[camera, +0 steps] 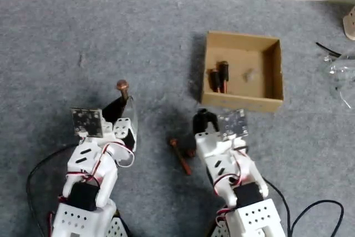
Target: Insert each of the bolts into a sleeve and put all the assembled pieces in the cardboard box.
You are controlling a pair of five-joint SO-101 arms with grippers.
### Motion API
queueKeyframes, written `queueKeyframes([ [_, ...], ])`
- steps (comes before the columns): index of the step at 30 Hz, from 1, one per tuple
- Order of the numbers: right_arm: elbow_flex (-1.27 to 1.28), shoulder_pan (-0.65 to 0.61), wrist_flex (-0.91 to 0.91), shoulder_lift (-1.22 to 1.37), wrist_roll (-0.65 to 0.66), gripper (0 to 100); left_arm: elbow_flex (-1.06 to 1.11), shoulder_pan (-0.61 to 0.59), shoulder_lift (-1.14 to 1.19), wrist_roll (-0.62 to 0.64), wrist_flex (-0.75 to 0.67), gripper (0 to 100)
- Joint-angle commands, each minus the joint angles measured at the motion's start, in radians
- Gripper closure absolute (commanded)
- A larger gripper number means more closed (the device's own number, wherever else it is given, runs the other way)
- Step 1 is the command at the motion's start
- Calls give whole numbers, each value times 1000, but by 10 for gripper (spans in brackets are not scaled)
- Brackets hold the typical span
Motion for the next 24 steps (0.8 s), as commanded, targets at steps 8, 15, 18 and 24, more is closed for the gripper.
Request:
queueKeyframes([
  [8,125,-223,-53,-16,479,993,-4,25,-30,132,-358,993],
  [15,124,-232,-194,-16,436,993,-13,185,-31,129,-367,993],
  [18,124,-232,-203,-16,436,993,-36,199,-31,130,-362,993],
  [24,124,-231,-246,-16,434,993,-38,206,-31,138,-361,993],
])
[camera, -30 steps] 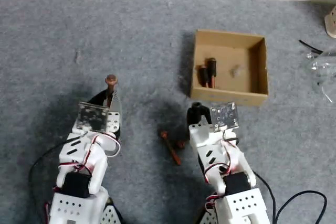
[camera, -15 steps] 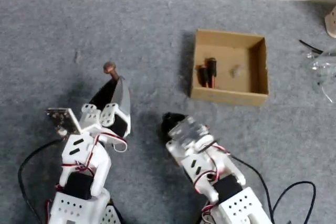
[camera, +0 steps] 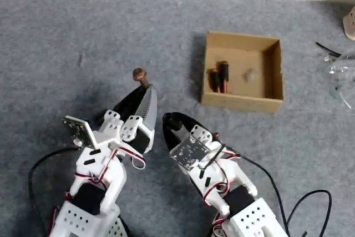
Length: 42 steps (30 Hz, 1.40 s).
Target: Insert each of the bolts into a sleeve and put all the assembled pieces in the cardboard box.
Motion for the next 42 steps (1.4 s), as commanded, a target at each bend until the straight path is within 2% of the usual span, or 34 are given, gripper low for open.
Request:
queueKeyframes([
  [1,124,-7,-58,-16,-8,993,-28,18,-31,37,-23,993],
  [4,124,-7,-61,-16,-11,994,-18,12,-31,126,-23,993],
  [10,124,16,-61,-16,-115,994,10,28,-31,129,-23,993],
  [15,124,21,-61,-16,-115,994,28,120,-27,107,-21,993],
  [22,124,50,-61,-16,-114,994,28,173,-30,32,117,993],
  [29,125,54,-61,-16,-114,994,28,104,-30,32,114,993],
  [36,127,51,-61,-16,-114,994,28,180,-28,29,118,993],
  [39,125,31,-54,-16,-112,994,28,125,-28,29,52,993],
  [42,125,22,-56,-16,-112,994,28,119,-25,31,17,993],
])
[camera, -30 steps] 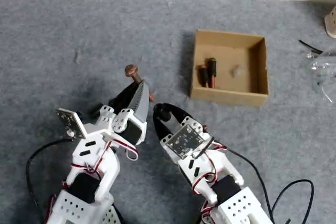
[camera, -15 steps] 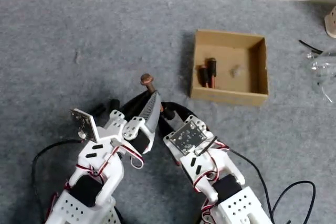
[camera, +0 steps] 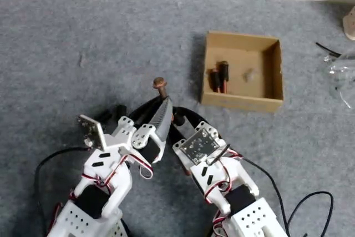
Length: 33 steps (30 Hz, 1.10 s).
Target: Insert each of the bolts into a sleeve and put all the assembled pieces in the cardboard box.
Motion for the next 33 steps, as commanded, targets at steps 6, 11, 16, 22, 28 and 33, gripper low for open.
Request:
queueKeyframes([
  [6,125,-18,-30,-16,-8,994,24,-16,-13,-8,-17,993],
  [11,125,-18,-28,-16,-6,994,24,-16,-13,-9,-23,993],
  [16,125,-19,-30,-16,-5,994,24,-18,-13,-9,-25,993],
  [22,127,-19,-33,-16,-5,994,24,-87,-12,-9,-25,993],
  [28,127,-41,-33,-16,-3,991,24,-90,-12,-3,-23,993],
  [33,125,-67,-28,-16,-3,990,24,-87,-12,-2,-20,993],
])
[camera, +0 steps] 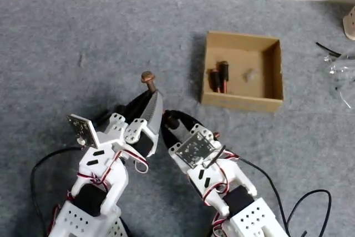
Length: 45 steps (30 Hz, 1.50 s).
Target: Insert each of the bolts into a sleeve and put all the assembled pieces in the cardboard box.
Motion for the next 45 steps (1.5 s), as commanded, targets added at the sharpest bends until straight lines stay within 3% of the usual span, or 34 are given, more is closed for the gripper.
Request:
queueKeyframes([
  [1,124,-19,-30,-16,-3,990,24,15,-10,-3,-18,993],
  [23,124,42,-33,-16,-3,989,24,94,-15,-8,192,993],
  [31,124,93,-33,-16,-3,989,24,228,-18,-9,308,993],
  [39,124,96,-33,-16,-3,989,24,153,-19,-11,298,992],
  [42,124,96,-33,-16,-3,989,24,93,-19,-5,264,935],
  [45,125,96,-33,-16,-3,989,24,85,-16,-2,265,781],
])
